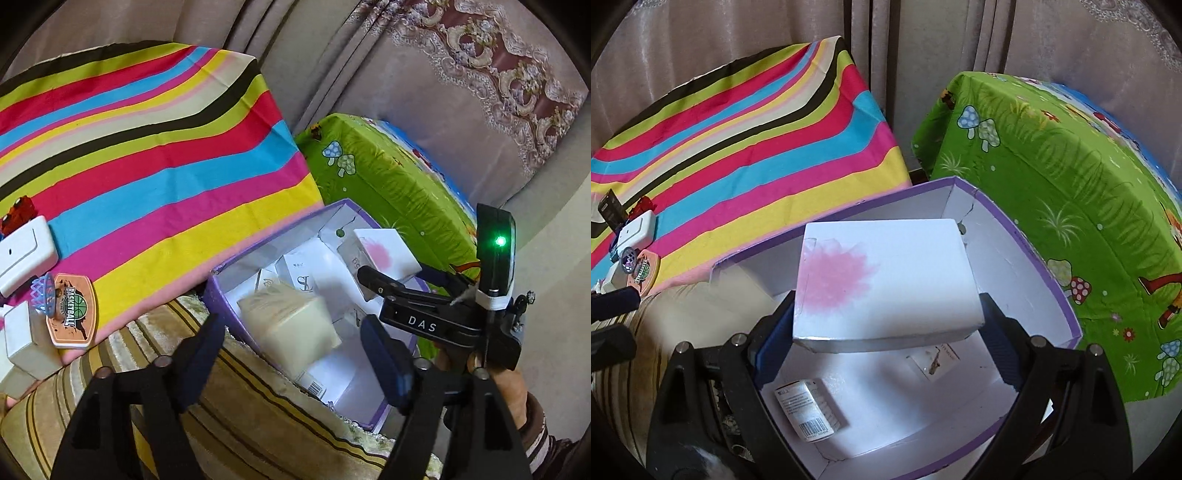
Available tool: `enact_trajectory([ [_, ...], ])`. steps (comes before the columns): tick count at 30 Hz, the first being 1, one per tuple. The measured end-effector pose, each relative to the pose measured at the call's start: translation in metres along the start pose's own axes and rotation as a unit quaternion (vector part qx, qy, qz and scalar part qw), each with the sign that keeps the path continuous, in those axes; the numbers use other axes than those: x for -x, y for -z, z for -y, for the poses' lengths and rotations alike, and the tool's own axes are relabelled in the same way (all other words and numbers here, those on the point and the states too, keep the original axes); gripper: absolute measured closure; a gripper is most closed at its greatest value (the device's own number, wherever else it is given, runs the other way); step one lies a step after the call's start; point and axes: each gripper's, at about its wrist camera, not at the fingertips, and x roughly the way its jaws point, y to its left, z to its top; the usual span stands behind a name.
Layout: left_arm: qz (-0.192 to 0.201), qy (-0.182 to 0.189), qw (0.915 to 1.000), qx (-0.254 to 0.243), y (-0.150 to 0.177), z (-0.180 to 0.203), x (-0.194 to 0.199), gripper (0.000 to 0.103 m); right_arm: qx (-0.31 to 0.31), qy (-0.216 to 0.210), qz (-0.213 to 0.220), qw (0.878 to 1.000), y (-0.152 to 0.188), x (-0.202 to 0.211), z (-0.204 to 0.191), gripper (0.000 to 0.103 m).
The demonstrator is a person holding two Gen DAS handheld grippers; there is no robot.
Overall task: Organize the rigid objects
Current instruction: 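Carry both held boxes into the purple-rimmed box and open both tools, then withdraw both tools from the purple-rimmed box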
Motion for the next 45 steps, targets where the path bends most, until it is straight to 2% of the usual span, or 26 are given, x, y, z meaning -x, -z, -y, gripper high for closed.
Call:
enact_trajectory([
  [8, 0.019, -0.033, 0.9993, -0.001, -0.001, -0.002, 0.011, 0.02, 0.001, 0.017, 0.026, 1.0, -0.004, 0.011, -0.007, 0.006],
  [13, 0.039, -0.005, 0.9991, 0.016, 0.0, -0.013, 0.021, 0.02, -0.002, 0.026, 0.023, 0.999, -0.005, 0.01, -0.008, 0.006],
  [18, 0.05, -0.011, 0.9983, 0.028, 0.0, -0.022, 0.029, 0.019, 0.0, 0.032, 0.038, 0.999, -0.004, 0.013, -0.006, 0.006],
  [24, 0.054, -0.036, 0.9978, 0.018, 0.003, -0.026, 0.04, 0.019, -0.018, -0.008, 0.032, 0.999, -0.003, 0.014, -0.003, 0.006],
  [29, 0.055, -0.054, 0.997, 0.001, 0.007, -0.028, 0.047, 0.02, 0.002, -0.013, 0.022, 1.0, -0.002, 0.016, -0.018, 0.006],
  [33, 0.055, -0.055, 0.9969, 0.012, 0.012, -0.039, 0.055, 0.02, 0.015, -0.042, 0.013, 0.999, 0.0, 0.017, -0.036, 0.006],
  [39, 0.056, -0.062, 0.9957, 0.041, 0.021, -0.062, 0.068, 0.02, 0.029, -0.062, 0.003, 0.998, 0.001, 0.019, -0.058, 0.006],
  [45, 0.053, -0.076, 0.9928, 0.076, 0.03, -0.09, 0.082, 0.02, 0.044, -0.066, 0.0, 0.997, 0.0, 0.02, -0.072, 0.006],
])
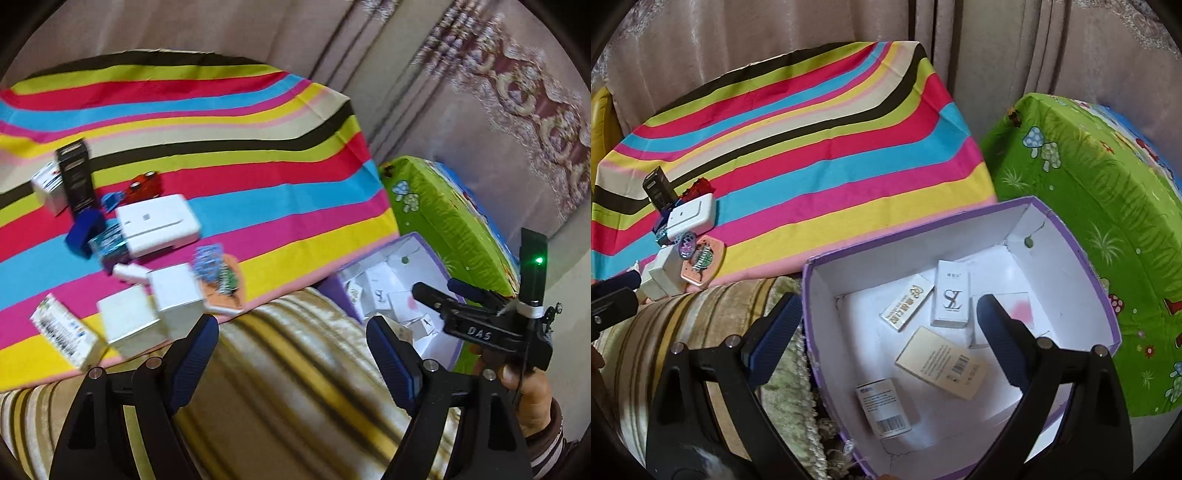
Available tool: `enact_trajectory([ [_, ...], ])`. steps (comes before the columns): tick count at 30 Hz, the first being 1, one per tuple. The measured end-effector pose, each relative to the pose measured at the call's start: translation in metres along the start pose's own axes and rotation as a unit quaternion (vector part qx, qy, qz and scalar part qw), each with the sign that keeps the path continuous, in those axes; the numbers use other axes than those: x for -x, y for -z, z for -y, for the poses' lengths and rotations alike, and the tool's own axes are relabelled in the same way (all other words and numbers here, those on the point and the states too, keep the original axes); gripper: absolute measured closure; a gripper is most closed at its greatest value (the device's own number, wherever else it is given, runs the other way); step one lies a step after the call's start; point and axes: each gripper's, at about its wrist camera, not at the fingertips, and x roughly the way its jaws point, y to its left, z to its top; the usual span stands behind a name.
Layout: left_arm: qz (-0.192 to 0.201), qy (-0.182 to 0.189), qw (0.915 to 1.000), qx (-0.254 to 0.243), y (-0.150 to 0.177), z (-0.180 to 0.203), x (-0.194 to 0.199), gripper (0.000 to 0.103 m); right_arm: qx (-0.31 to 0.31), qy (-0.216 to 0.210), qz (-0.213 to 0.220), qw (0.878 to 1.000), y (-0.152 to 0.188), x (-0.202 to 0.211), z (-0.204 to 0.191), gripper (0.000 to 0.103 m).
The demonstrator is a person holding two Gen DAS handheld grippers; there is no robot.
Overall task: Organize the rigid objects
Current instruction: 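Withdraw both tools from the purple-rimmed box, then grasp long white printed box with left tool while right tool moves toward white cubes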
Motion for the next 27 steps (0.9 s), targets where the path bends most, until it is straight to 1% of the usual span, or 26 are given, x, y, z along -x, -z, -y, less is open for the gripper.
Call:
enact_trajectory([
  [3, 0.004, -0.011, 0.9999, 0.01, 0.003, -0.017, 0.01, 0.02, -0.001, -0.012, -0.006, 1.0, -0.002, 0.0, -0.007, 0.006],
  [8, 0.008, -0.038, 0.9987, 0.031, 0.008, -0.052, 0.027, 0.02, 0.015, -0.016, -0.007, 1.0, -0.004, 0.0, -0.024, 0.006],
  [13, 0.008, -0.061, 0.9975, 0.034, 0.013, -0.077, 0.041, 0.02, 0.03, -0.031, -0.011, 0.999, -0.005, -0.002, -0.042, 0.006],
  [15, 0.006, -0.064, 0.9973, 0.034, 0.014, -0.083, 0.043, 0.02, 0.031, -0.039, -0.014, 0.999, -0.006, -0.002, -0.048, 0.006],
  [21, -0.014, -0.086, 0.996, 0.017, 0.016, -0.103, 0.046, 0.019, 0.048, -0.052, -0.015, 0.997, -0.008, -0.001, -0.068, 0.006],
  [27, -0.047, -0.102, 0.9937, 0.002, 0.011, -0.124, 0.04, 0.018, 0.076, -0.063, -0.018, 0.995, -0.008, -0.002, -0.095, 0.006],
])
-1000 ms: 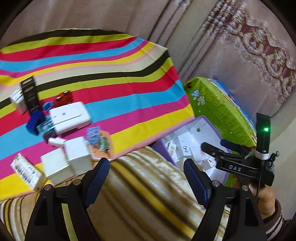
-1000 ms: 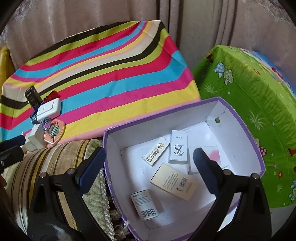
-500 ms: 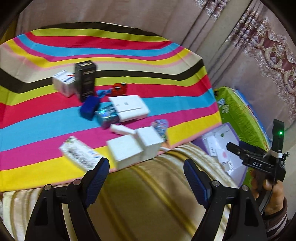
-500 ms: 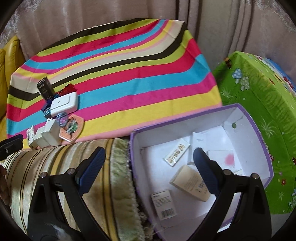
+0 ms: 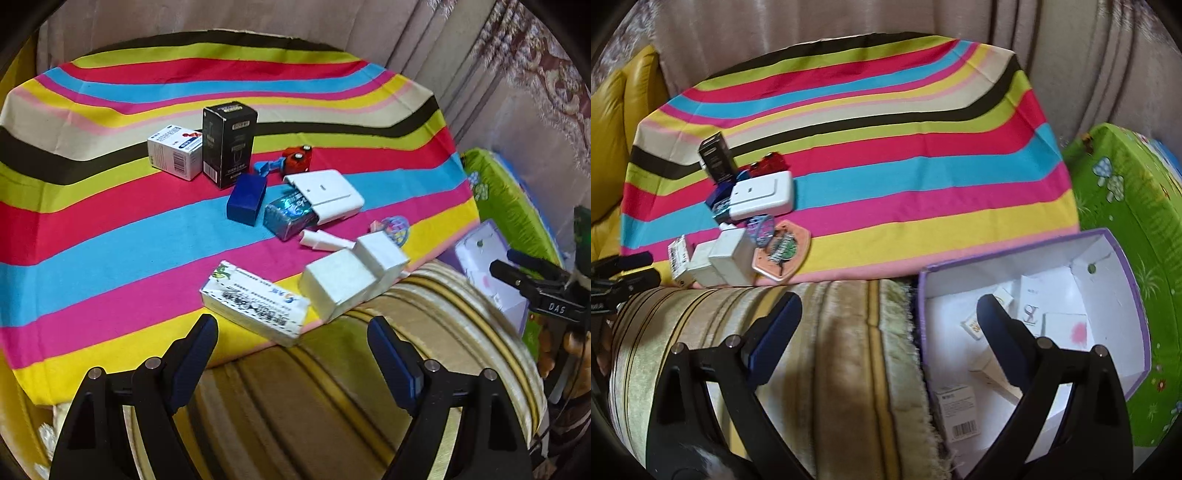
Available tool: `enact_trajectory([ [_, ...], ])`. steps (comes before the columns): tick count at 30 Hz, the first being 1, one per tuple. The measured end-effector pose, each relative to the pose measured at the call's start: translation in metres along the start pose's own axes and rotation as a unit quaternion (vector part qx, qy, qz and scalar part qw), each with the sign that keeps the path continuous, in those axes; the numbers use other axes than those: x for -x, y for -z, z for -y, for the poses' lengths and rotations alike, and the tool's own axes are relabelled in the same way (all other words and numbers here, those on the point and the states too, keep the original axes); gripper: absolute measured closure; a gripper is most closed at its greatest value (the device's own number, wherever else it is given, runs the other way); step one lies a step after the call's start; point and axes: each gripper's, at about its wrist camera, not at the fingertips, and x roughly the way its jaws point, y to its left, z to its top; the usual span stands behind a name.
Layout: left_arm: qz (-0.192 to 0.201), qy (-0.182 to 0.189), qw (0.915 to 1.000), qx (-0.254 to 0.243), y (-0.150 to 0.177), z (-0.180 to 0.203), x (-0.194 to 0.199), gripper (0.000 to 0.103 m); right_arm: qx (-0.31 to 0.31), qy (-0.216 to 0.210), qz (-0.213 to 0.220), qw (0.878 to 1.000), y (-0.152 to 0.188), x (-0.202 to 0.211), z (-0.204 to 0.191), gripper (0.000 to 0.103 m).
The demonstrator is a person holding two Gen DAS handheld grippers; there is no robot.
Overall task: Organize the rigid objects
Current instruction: 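Grasp long white printed box with left tool while right tool moves toward white cubes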
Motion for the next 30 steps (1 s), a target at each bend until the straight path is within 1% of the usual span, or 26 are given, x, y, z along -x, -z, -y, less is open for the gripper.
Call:
enact_trajectory([
  [3, -0.015, -0.012, 0.9995, -0.024, -0.003, 0.0, -0.006, 0.018, 0.011, -0.008, -0.004, 1.0, -0.003, -0.003, -0.011, 0.006],
  [6, -0.032, -0.027, 0.9973, -0.061, -0.007, 0.003, -0.015, 0.018, 0.022, -0.015, -0.005, 1.0, -0.005, -0.005, -0.022, 0.006],
  [9, -0.046, -0.034, 0.9945, -0.088, -0.01, 0.004, -0.024, 0.016, 0.033, -0.019, -0.005, 0.999, -0.009, -0.007, -0.033, 0.006],
  [12, -0.061, -0.037, 0.9921, -0.102, -0.012, 0.002, -0.033, 0.016, 0.042, -0.024, -0.005, 0.999, -0.014, -0.009, -0.045, 0.006],
  [15, -0.069, -0.041, 0.9918, -0.1, -0.013, -0.003, -0.038, 0.016, 0.057, -0.028, -0.005, 0.998, -0.017, -0.012, -0.059, 0.006],
  [19, -0.074, -0.037, 0.9921, -0.095, -0.015, -0.011, -0.043, 0.016, 0.074, -0.033, -0.01, 0.997, -0.022, -0.018, -0.077, 0.006],
  [24, -0.083, -0.027, 0.9909, -0.102, -0.016, -0.014, -0.052, 0.016, 0.09, -0.041, -0.014, 0.995, -0.028, -0.027, -0.097, 0.006],
  [25, -0.084, -0.025, 0.9909, -0.102, -0.016, -0.014, -0.052, 0.017, 0.094, -0.044, -0.014, 0.995, -0.029, -0.028, -0.102, 0.006],
  [26, -0.084, -0.021, 0.991, -0.102, -0.016, -0.015, -0.053, 0.022, 0.096, -0.045, -0.014, 0.994, -0.03, -0.03, -0.104, 0.006],
  [27, -0.084, -0.018, 0.9911, -0.102, -0.015, -0.015, -0.053, 0.024, 0.1, -0.044, -0.015, 0.994, -0.03, -0.031, -0.109, 0.006],
  [30, -0.08, -0.014, 0.9914, -0.102, -0.014, -0.016, -0.052, 0.024, 0.108, -0.045, -0.02, 0.993, -0.032, -0.038, -0.12, 0.006],
])
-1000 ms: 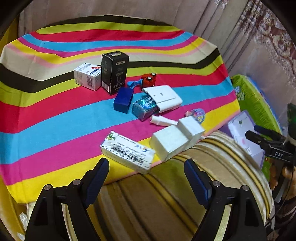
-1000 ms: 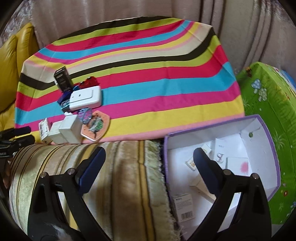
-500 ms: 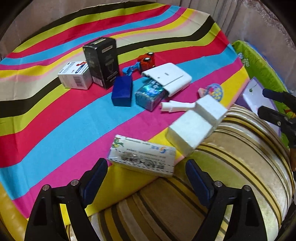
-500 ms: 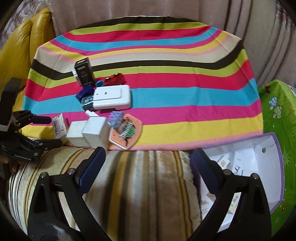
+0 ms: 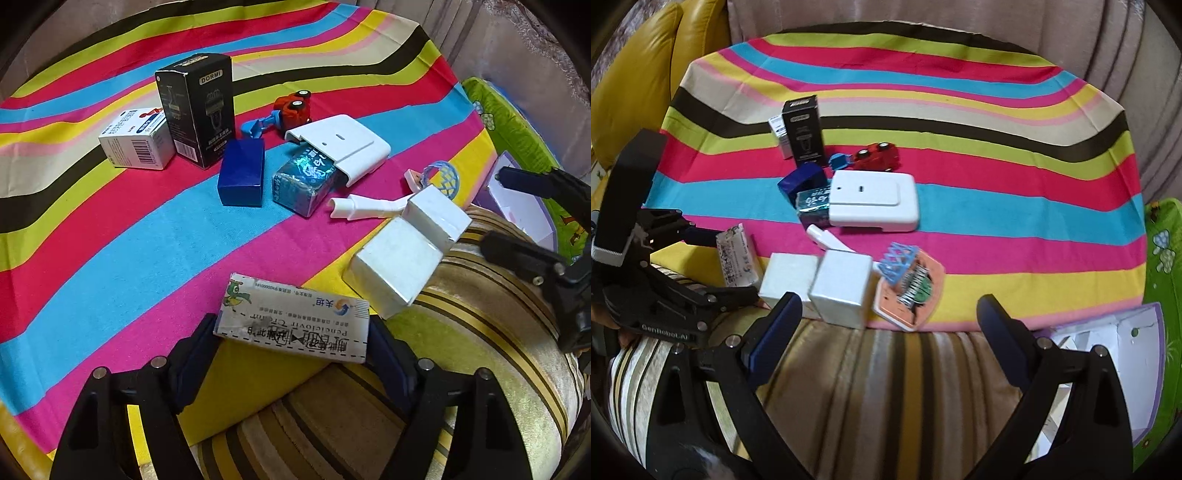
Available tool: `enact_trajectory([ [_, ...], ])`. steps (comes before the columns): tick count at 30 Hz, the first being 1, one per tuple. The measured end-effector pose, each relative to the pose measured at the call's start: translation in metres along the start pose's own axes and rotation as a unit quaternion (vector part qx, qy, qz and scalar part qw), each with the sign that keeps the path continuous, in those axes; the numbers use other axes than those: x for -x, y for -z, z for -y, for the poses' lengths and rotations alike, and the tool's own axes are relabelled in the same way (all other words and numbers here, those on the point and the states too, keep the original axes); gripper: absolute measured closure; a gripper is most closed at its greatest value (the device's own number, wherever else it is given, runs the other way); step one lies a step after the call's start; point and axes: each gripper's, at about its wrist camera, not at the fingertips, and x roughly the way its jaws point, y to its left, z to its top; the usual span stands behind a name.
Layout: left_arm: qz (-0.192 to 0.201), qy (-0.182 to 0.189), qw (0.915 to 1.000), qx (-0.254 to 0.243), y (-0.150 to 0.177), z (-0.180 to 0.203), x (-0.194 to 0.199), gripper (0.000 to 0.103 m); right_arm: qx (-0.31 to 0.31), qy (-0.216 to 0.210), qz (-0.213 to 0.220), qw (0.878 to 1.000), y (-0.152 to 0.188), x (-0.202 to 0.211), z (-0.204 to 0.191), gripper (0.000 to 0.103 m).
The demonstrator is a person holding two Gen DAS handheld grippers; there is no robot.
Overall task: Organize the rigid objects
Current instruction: 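Grasp long white printed box with left tool while right tool moves toward white cubes, then close right tool on a small white cube box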
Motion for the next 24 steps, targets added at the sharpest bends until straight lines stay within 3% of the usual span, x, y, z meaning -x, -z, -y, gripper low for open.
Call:
enact_trajectory([
  [16, 0.012, -0.008, 0.9999, -0.003, 0.007, 0.005, 0.004, 0.024, 0.005, 0.003, -0.017, 1.0, -0.009, -0.021, -0.01, 0.022],
  [21, 0.015, -0.011, 0.9998, -0.003, 0.007, 0.004, 0.003, 0.024, 0.003, -0.007, -0.017, 1.0, -0.008, -0.022, -0.009, 0.036],
  [24, 0.018, -0.014, 0.9997, -0.003, 0.006, 0.005, 0.002, 0.024, 0.005, -0.005, -0.023, 1.0, -0.007, -0.025, -0.01, 0.058],
])
